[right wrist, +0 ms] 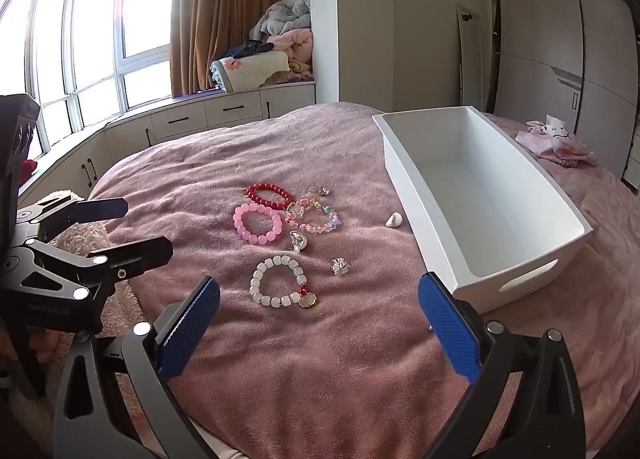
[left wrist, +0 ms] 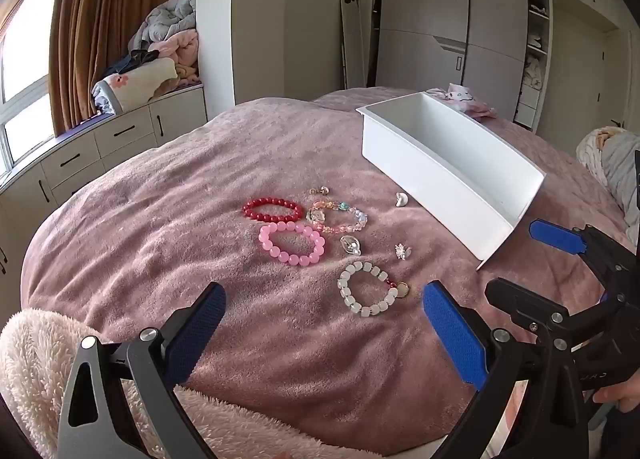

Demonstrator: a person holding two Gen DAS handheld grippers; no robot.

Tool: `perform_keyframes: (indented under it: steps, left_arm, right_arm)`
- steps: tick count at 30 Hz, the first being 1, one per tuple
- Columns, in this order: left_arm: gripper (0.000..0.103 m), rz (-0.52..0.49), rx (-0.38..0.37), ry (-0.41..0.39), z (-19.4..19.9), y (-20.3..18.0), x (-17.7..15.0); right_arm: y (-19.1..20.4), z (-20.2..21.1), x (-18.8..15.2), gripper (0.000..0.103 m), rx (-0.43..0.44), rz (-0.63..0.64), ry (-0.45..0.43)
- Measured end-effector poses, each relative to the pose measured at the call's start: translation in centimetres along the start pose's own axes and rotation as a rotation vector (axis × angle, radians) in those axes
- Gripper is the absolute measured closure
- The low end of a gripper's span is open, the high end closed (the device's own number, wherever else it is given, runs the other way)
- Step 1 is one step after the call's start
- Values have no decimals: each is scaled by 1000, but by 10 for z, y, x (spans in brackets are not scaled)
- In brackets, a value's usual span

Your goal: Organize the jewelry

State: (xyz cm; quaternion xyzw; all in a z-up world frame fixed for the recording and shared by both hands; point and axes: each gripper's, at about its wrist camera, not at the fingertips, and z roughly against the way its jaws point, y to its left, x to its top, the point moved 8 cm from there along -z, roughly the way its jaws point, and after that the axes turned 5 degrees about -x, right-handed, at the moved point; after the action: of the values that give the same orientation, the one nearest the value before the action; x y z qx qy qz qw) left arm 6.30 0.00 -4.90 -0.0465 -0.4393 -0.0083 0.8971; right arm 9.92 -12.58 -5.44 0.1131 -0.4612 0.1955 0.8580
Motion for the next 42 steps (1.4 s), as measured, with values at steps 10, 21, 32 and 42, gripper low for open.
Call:
perform_keyframes:
  steps: [10, 21, 32, 42]
  left_arm:
    - [3, -2, 3, 1, 0, 0, 0]
    - [3, -4, 2, 0, 0, 0, 0]
    - [3, -4, 3, 1, 0, -4, 1]
    - [3, -4, 2, 1, 0, -4, 1]
  right_arm:
    - [2, 1, 0, 5, -1, -4, -7]
    - [-1, 10, 7, 5, -4, -11, -34]
    - [1, 8, 5, 5, -7, -7, -36]
    - [1, 6, 5, 5, -7, -9, -37]
